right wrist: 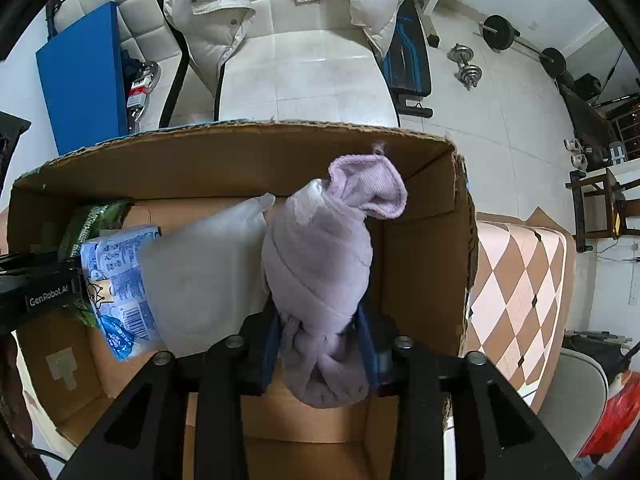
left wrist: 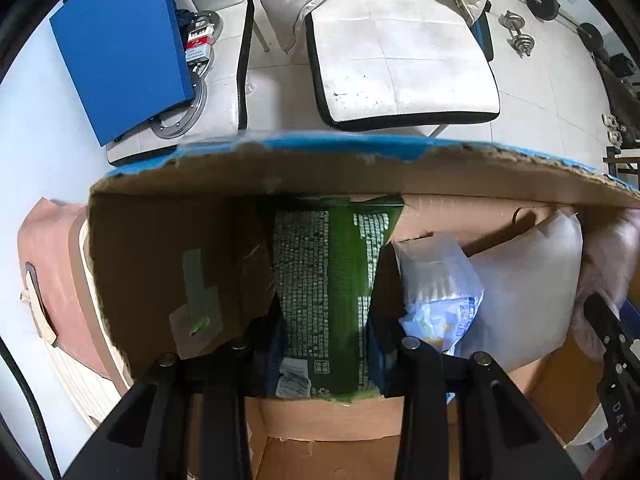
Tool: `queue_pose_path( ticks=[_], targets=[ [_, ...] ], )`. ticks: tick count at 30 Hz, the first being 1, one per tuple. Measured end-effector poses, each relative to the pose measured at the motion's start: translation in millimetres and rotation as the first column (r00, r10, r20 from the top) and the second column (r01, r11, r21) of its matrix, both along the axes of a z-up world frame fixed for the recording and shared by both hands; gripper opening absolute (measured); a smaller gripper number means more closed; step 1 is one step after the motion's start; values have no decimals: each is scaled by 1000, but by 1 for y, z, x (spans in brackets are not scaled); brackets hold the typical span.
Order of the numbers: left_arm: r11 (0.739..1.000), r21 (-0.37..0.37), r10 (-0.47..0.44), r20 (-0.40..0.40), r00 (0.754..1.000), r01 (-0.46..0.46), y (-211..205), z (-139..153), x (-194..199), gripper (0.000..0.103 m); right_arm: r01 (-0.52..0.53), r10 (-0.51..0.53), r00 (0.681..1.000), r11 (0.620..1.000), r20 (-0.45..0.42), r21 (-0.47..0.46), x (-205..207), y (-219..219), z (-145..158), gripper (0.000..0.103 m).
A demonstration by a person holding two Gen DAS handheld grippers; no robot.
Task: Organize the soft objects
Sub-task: 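Carry the green bag and lilac sock into the box and release them, then withdraw both tools from the box toward the remaining items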
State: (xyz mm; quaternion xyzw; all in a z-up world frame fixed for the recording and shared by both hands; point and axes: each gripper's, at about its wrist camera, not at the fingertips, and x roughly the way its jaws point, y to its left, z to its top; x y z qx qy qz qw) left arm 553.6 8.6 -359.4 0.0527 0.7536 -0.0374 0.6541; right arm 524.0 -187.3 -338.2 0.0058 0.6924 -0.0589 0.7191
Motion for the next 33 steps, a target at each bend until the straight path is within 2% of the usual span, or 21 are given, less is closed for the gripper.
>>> queue_pose_path(
  ticks=[2,3,4,6,8,11,13,15,18,28,33],
  targets=[
    [1000,-10,8,-20,1000,-8,1,1,1,34,-9,9,1000,1000,-2,-12,0,1,2,52],
    [1000,-24,19,-25,1000,-20,3,5,-1,35,-8,8,1000,1000,3,-17,0,1,4,63],
    [999,-36,30,-24,999,-31,5,7,0,38,-5,5,1000,1000,9,-11,-1,0,7,67],
    [996,-69,48,-11,999,-48,8,19,-2,49,20,-21,1000,999,18,25,-3,-4,15,68],
    [994,-93,53,29,998,-51,10,36,-5,68,28,-29,999,998,21,51,-5,-6,21,71],
    [994,-104,54,104,993,-43,16,63,-12,86,10,-12,999,998,34,61,-14,-1,35,79],
    [994,-103,49,151,987,-34,19,80,-22,95,-10,8,999,998,37,60,-22,3,43,89],
    [994,-108,51,180,982,-31,23,91,-31,96,-33,30,999,997,43,64,-33,10,51,97],
    [990,-135,69,207,976,-42,30,106,-48,97,-40,37,998,997,51,68,-48,16,60,103],
    [996,-94,25,334,942,7,34,156,-103,97,2,-16,988,996,150,93,-95,24,103,103],
    [993,-117,26,353,935,17,35,177,-124,97,-20,0,982,995,187,103,-118,35,128,103]
  ],
)
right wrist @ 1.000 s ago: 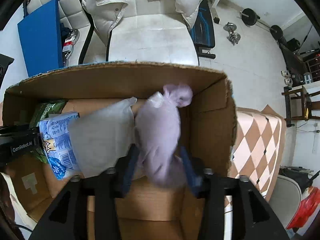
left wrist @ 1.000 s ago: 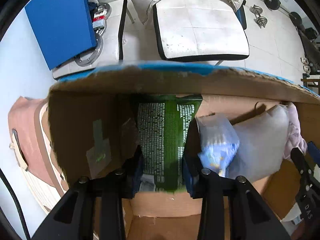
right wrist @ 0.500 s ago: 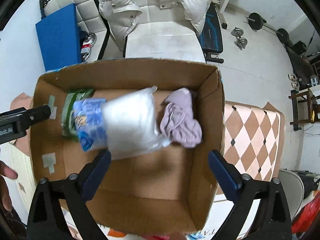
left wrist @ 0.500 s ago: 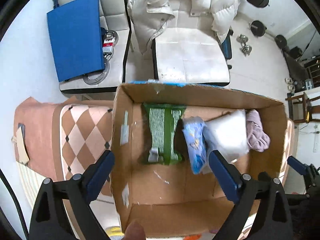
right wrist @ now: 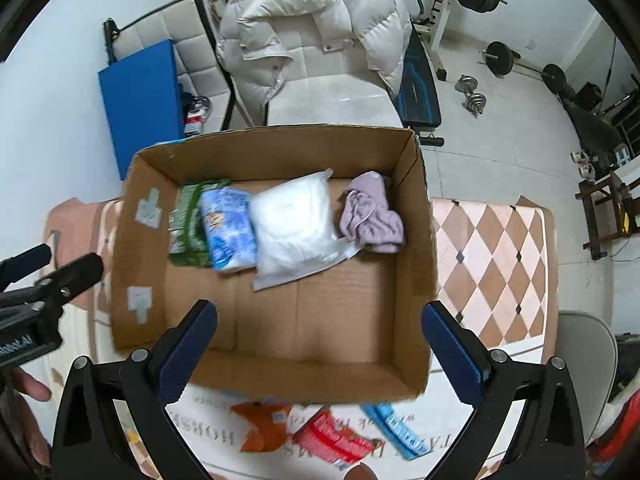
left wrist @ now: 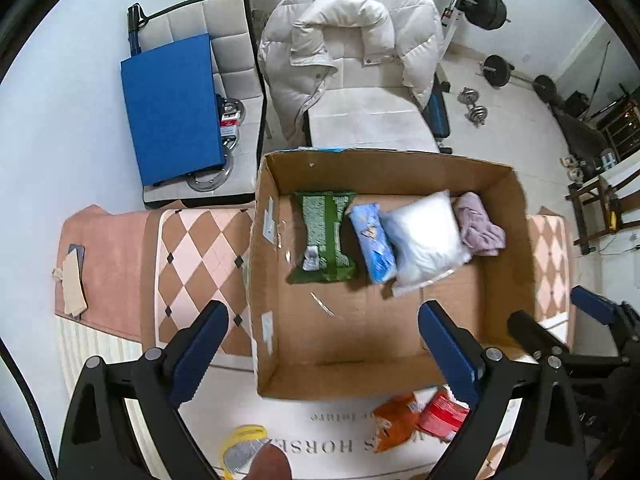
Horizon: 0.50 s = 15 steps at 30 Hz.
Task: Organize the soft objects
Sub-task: 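Withdraw both tools from the box toward the remaining items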
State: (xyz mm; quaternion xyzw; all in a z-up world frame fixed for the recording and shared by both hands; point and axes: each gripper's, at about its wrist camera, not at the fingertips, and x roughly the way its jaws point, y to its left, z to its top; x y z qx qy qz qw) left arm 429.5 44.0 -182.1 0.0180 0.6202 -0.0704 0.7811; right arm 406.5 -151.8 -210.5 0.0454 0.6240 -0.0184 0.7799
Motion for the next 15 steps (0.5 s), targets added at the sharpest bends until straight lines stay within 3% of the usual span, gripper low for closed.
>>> queue_pose_path(
  ticks=[4,8,11,13,15],
  targets=[
    [1000,-5,8,33,999,-8,6,18,-20,97,-15,14,999,999,34,35,-19,7,20,103],
    [998,45,29,78,997,-33,24,21,-60,97,-53,52,997,998,65,20,-48,10,31,103],
    [990,135,31,74,997,-41,41,-6,-99,97,-98,97,994,995,42,13,-80,6,16,103],
    [974,225,15,26,1000,-21,52,-41,-126,97,-140,139,990,990,-19,-14,-107,3,-10,103],
    [963,268,-3,-56,998,18,63,-78,-146,97,-178,174,981,983,-82,-52,-125,2,-37,103]
  ],
)
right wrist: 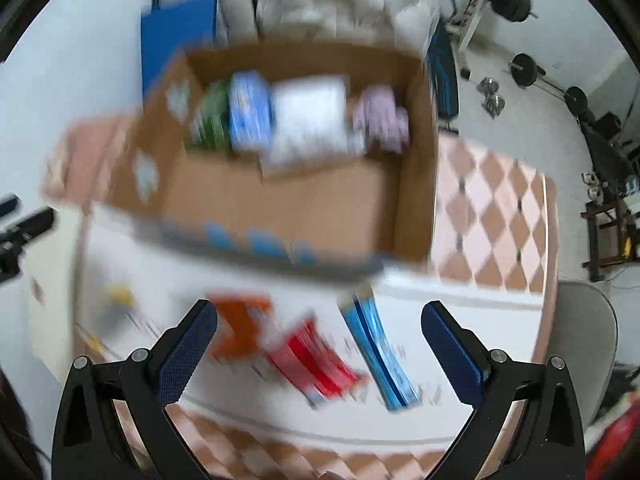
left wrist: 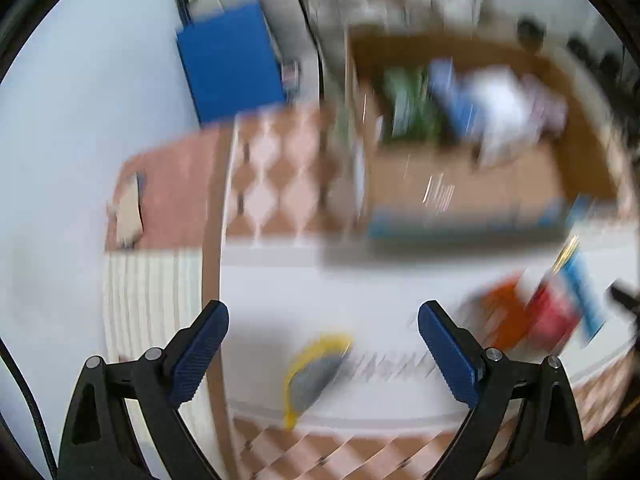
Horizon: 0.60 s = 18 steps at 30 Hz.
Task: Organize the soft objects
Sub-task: 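Withdraw both tools from the box toward the remaining items, then grasp the yellow-grey sponge with the left tool while the right tool grasps the red snack bag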
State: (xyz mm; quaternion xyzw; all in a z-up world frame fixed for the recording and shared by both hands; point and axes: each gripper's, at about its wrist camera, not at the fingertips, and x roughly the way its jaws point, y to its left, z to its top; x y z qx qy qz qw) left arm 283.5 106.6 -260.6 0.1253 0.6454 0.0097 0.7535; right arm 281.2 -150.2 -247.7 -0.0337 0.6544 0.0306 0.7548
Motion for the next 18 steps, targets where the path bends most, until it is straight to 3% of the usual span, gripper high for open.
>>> queue_pose_path(
  ticks=[3,6,15,18],
  targets=[
    [999,51,-3,-105,994,9,19,-57,-24,97,-64,56,992,996,-115,-62,-28,-3,-50,103],
    [998,70,4,-200,980,10,33,-105,-36,97,-90,80,979,995,-188,-46,-43,-6,-89,103],
    [999,28,-26,-306,952,36,42,-159,-38,97,-109,105,957,994,-269,0,-47,2,-151,101],
    [1000,9,-19,-317,948,23,42,-163,-35,84,-78,78,950,997,-302,11,-50,2,-166,90]
  ],
)
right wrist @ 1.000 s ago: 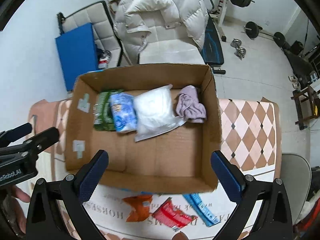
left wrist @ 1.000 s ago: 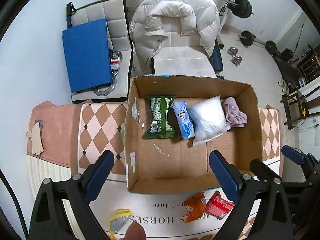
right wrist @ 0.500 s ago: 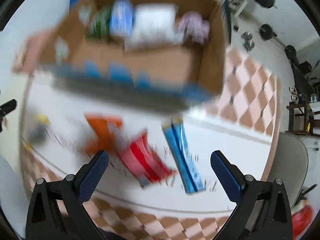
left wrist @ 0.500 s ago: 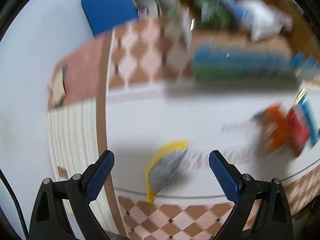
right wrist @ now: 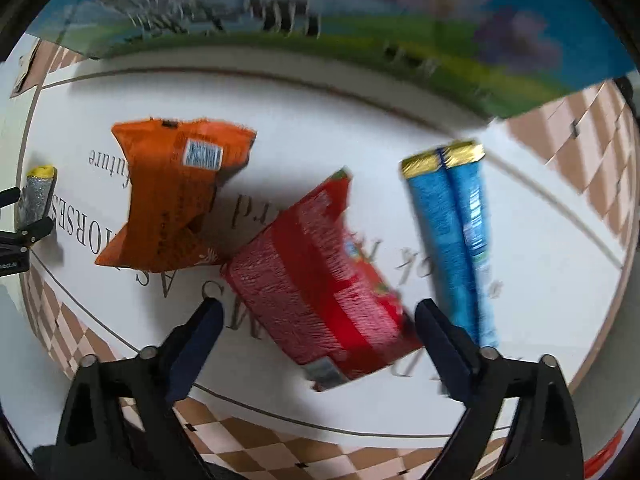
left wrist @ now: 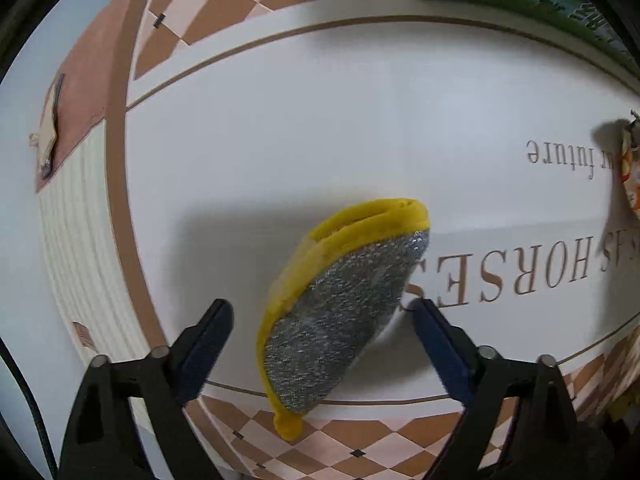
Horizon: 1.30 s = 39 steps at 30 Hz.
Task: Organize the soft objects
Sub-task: 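Grasp the yellow-grey sponge with the left tool while the right tool grasps the red snack bag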
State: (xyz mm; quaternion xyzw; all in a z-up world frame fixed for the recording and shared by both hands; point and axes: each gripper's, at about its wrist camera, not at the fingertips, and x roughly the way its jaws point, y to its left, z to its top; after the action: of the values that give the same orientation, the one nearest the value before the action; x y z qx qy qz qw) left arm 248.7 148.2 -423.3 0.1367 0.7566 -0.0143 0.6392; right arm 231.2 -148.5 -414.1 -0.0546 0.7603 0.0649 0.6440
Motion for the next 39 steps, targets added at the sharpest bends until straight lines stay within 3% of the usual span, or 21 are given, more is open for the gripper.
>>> queue_pose_path(
  ticks=[2,4,12,20,27,30,35,39],
  targets=[
    [998,-49,49,-26,998,-50,2,3,1,55,5,-4,1000,998,17,-58,-4,-1,-2,76],
    [993,-68,98,-48,994,-101,4,4,-1,49,44,-43,999,997,17,-69,-8,-7,0,69],
    [951,-131,270,-85,959,-279,-5,10,-43,48,214,-213,976,977,-54,20,-45,-28,5,59],
    [959,-143,237,-81,968,-246,-73,17,-80,48,384,-366,917,917,-157,108,-95,-40,3,56],
    [982,-94,164,-26,986,-166,-109,14,-77,48,307,-301,948,951,-108,41,-101,-16,7,56],
    [980,-99,168,-38,985,-171,-114,11,-76,48,274,-271,958,961,-96,21,-103,-10,6,56],
    [978,-112,171,-56,984,-176,-103,5,-69,49,248,-247,965,969,-91,4,-105,1,5,57],
    [975,-124,179,-68,981,-187,-67,0,-66,50,242,-242,965,970,-97,-11,-117,22,-4,58]
  ],
)
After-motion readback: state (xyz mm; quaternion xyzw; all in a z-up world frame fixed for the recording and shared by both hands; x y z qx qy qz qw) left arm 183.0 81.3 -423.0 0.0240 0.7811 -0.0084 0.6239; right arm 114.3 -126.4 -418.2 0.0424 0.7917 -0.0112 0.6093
